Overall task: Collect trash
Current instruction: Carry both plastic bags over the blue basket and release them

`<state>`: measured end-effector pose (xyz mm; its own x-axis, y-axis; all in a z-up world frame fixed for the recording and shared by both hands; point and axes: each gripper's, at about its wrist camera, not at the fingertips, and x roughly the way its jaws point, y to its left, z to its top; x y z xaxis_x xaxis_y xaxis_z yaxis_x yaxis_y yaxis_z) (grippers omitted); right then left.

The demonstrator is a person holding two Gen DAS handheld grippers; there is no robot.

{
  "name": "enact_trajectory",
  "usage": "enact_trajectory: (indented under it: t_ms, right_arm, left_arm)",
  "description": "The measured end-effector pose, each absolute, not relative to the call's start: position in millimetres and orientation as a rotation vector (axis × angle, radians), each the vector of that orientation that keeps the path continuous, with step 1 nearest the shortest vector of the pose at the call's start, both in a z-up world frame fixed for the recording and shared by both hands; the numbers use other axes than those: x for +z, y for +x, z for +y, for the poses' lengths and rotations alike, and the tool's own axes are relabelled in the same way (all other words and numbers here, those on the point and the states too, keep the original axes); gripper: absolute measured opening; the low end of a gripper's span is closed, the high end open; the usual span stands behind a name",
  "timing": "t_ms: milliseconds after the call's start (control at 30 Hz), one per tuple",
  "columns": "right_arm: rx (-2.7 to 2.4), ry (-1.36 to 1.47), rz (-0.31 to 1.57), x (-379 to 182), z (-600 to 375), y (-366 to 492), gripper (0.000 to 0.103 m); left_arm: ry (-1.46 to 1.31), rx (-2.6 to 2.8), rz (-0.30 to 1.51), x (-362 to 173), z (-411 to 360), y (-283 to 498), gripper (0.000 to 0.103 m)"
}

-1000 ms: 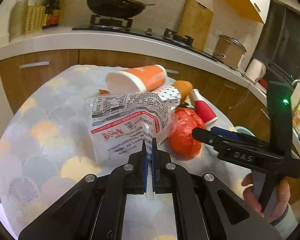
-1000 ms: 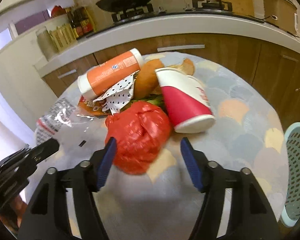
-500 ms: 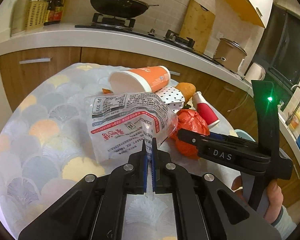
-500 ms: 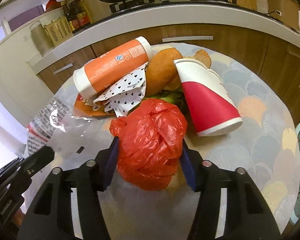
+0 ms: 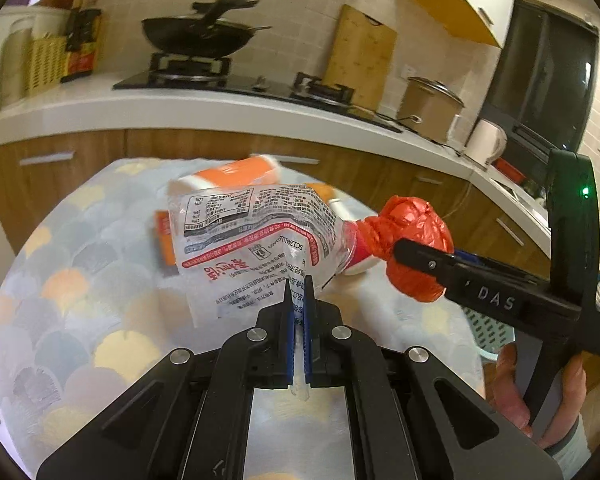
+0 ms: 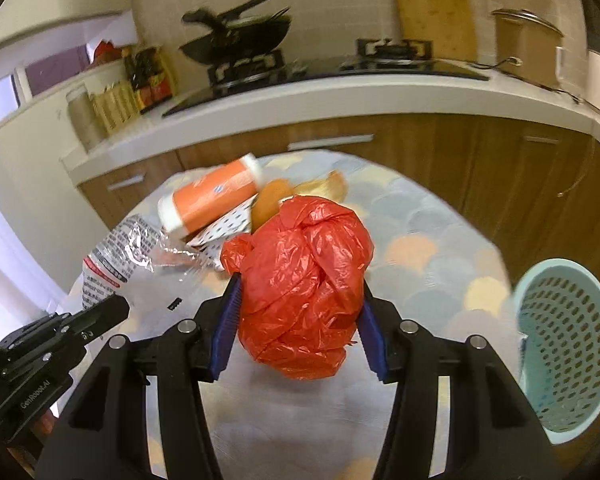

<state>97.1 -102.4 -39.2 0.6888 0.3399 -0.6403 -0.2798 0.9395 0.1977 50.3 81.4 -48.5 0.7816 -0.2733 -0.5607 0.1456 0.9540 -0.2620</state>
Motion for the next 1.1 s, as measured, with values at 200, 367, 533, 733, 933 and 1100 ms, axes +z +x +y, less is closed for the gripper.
enact_trajectory:
  t_ms: [200,367,533,733,933,1100]
  right_arm:
    - [0.259,0.101,0.673,-19,-154,84,0.05]
    - [0.187,0.129,0.639,-9,-204,76,0.05]
    - [0.129,0.183,0.635,-9,-255,73,0.05]
    - [0.042,0.231,0.642,-20,-310,68,0.05]
    - [-0.036,0.293,0.678,-39,-361,65,0.05]
    - [-0.1,0.323,0.716,-58,-393,65,0.05]
  left_arm:
    - [-0.172,-0.301,0.628,-35,37,58,0.001]
    - [-0.135,-0.37,0.632,-29,-6,69,0.001]
    - [-0.104,-0.445,0.637,-24,-54,80,0.001]
    - [-0.073,-0.53,0.674,-29,-107,96,0.001]
    - [-0.012,-0.613,0.734,-48,-165,112,0.001]
    - [0.033,-0.667,0.788,-69,-203,120,0.001]
